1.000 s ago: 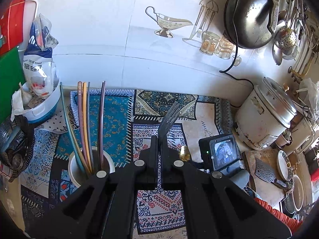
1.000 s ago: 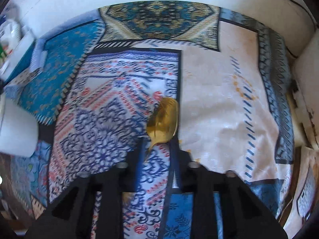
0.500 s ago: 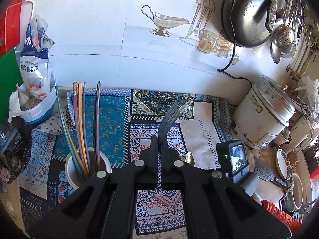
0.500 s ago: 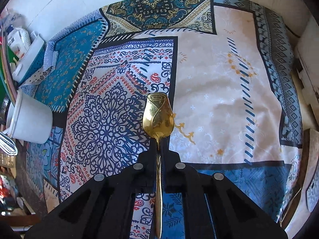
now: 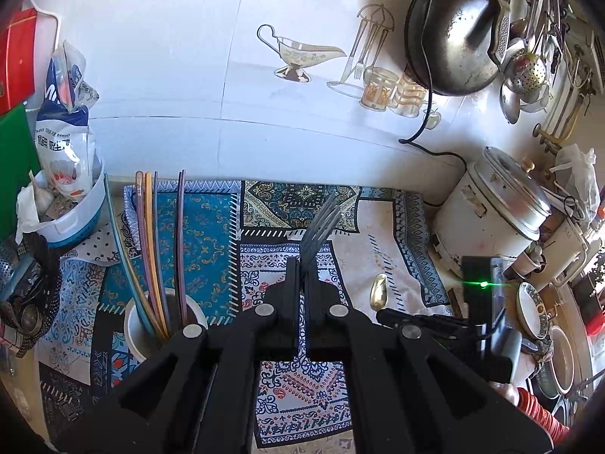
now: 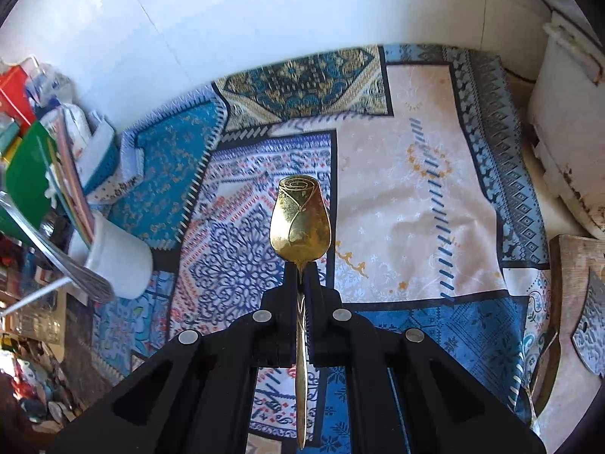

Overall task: Organize utensils
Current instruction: 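Carry the fork and spoon over the white cup with both grippers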

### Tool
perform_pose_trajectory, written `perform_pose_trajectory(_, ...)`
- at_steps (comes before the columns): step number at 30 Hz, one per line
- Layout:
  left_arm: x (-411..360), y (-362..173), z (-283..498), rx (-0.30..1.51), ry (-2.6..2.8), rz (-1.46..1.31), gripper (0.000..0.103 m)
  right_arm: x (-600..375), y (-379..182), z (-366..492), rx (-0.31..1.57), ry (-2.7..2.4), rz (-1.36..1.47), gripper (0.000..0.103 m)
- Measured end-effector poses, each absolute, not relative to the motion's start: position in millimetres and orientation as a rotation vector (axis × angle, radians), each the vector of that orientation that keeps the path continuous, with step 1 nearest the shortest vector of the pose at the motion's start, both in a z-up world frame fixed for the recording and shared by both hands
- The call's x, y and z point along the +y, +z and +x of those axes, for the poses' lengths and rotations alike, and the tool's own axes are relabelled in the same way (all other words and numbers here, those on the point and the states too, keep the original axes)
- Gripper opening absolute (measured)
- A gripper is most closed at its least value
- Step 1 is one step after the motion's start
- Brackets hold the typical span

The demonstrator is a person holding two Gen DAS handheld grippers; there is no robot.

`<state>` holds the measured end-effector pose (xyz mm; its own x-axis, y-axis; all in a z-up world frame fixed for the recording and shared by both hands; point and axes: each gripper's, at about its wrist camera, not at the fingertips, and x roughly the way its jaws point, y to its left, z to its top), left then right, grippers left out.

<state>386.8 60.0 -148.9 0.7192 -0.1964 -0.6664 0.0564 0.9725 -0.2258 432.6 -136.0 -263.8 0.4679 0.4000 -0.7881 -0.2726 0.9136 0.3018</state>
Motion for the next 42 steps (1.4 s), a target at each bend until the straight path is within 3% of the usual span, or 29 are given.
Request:
perform_pose_trajectory(16,74,-103,366,0.634,-0.137,-0.175,0.000,-100,-180,405,0.754,0.499,0.134,0.000)
perform_pose_trajectory(26,105,-92,357,0.593,-0.067,-0.183,0.000,-89,-216,420,0.882,0.463,0.083,0.001)
perform_pose_trajectory(29,118,-89,358,0.580,-0.038,-0.203,0.000,-84,-230,432,0.951,0.462,0.064,0.006)
perform_pose_trajectory(33,137,-84,361,0.563,0.008,-0.228,0.000,-69,-243,447,1.012,0.497,0.051,0.029)
perform_pose_trajectory(42,166,-99,367,0.591,0.101,-0.256,0.000,-6,-280,495,1.090,0.576,-0.061,0.029)
